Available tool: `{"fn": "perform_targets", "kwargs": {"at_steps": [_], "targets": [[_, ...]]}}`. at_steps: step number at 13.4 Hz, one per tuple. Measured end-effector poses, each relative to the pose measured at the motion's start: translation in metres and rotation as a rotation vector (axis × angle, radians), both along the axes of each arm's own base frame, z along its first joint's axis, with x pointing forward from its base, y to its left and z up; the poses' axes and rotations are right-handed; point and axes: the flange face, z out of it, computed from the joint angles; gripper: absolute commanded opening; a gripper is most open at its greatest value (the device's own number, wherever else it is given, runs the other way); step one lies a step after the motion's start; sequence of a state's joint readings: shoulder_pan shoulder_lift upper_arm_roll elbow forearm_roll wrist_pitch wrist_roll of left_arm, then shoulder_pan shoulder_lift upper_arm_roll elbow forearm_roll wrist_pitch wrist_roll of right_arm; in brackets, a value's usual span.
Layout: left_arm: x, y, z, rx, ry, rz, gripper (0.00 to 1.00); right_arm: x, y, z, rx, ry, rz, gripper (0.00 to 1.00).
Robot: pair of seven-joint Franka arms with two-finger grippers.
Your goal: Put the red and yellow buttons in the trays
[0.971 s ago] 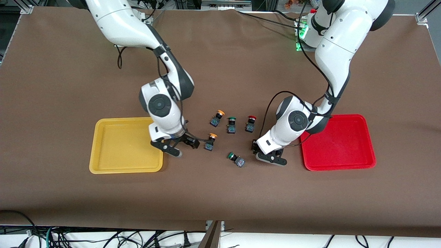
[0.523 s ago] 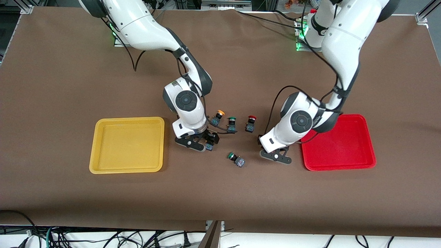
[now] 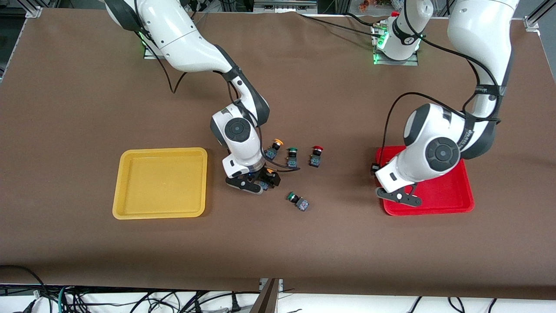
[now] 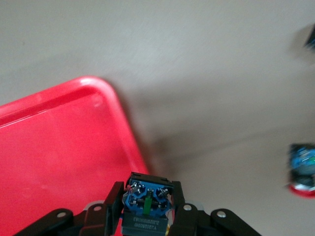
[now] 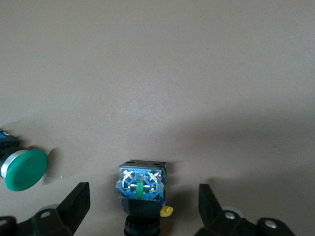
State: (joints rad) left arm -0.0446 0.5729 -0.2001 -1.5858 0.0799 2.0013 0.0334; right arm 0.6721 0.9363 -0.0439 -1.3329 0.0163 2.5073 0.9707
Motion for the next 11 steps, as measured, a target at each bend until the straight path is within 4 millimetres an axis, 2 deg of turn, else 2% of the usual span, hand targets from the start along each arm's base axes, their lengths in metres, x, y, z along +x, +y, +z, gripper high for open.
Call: {"fn": "perform_targets", "kwargs": {"at_steps": [1, 2, 3, 5, 7, 9, 10, 11], "targets": [[-0.001, 0.015, -0.018, -0.005, 0.029, -0.029, 0.01, 0.000, 0.002, -0.002, 0.000, -0.001, 0.003, 0.08], [-0.002, 0.026, -0.037, -0.011, 0.058, -0.049, 0.04, -0.001, 0.004, -0.003, 0.001, -0.002, 0.006, 0.00], [-0.003, 0.033, -0.055, -0.016, 0.083, -0.059, 0.05, -0.002, 0.006, -0.004, 0.000, -0.003, 0.010, 0.00], [-0.004, 0.036, -0.079, -0.021, 0.102, -0.071, 0.05, -0.003, 0.008, -0.004, -0.012, -0.013, 0.029, 0.00], [-0.004, 0.036, -0.090, 0.021, 0.095, -0.116, 0.09, 0.001, 0.007, 0.001, -0.021, -0.030, 0.038, 0.00], [-0.004, 0.038, -0.090, 0.050, 0.087, -0.143, 0.15, 0.016, -0.009, 0.011, -0.051, -0.033, 0.068, 0.00], [-0.003, 0.039, -0.089, 0.071, 0.082, -0.162, 0.30, 0.029, -0.028, 0.022, -0.081, -0.018, 0.102, 0.00], [-0.003, 0.039, -0.089, 0.087, 0.078, -0.176, 0.99, 0.044, -0.055, 0.036, -0.115, 0.009, 0.137, 0.00]]}}
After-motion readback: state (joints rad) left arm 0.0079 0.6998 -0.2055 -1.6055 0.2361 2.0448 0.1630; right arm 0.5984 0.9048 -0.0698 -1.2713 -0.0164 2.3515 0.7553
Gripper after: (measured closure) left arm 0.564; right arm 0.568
